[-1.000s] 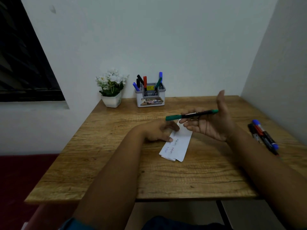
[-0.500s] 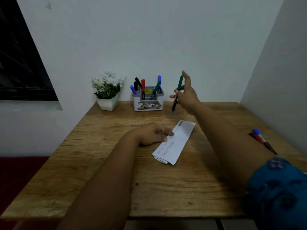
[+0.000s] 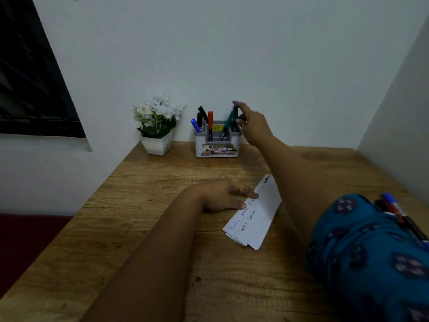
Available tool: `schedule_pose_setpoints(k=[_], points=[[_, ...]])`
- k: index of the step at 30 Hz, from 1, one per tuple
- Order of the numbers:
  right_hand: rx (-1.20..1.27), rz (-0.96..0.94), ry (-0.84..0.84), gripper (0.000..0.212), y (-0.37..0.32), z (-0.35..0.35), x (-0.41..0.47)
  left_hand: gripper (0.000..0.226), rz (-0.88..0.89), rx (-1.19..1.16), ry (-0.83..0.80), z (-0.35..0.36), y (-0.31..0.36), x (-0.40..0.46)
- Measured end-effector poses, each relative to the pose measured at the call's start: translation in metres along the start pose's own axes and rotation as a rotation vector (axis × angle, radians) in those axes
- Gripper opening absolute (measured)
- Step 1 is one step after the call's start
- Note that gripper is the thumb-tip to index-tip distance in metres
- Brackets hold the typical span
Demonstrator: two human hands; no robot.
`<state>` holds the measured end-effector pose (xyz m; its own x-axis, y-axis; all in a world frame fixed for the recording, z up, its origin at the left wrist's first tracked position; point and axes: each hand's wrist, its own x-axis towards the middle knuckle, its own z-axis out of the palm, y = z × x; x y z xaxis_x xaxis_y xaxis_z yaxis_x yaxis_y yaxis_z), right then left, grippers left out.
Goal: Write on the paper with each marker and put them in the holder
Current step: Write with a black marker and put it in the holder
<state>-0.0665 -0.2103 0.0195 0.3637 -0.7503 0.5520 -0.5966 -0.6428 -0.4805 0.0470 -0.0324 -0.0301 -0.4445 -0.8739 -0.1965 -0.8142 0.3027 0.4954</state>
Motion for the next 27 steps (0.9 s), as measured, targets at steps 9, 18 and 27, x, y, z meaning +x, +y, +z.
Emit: schedule_pose_setpoints(k=[9, 18, 27], points=[[-0.176, 0.256, -0.060, 0.028, -0.003, -0.101, -0.065, 0.036, -0.055, -0.080, 0.118, 0.003, 0.011, -0.005], [-0.818, 0.746, -0.444, 0.033, 0.028, -0.211, -0.206, 0.031, 0.017, 0.082, 0.360, 0.031, 0.042, -0.002], [-0.647, 0.790, -0.098, 0.013, 0.047, -0.190, -0.244, 0.019, 0.102, 0.098, 0.513, 0.045, 0.049, -0.004]])
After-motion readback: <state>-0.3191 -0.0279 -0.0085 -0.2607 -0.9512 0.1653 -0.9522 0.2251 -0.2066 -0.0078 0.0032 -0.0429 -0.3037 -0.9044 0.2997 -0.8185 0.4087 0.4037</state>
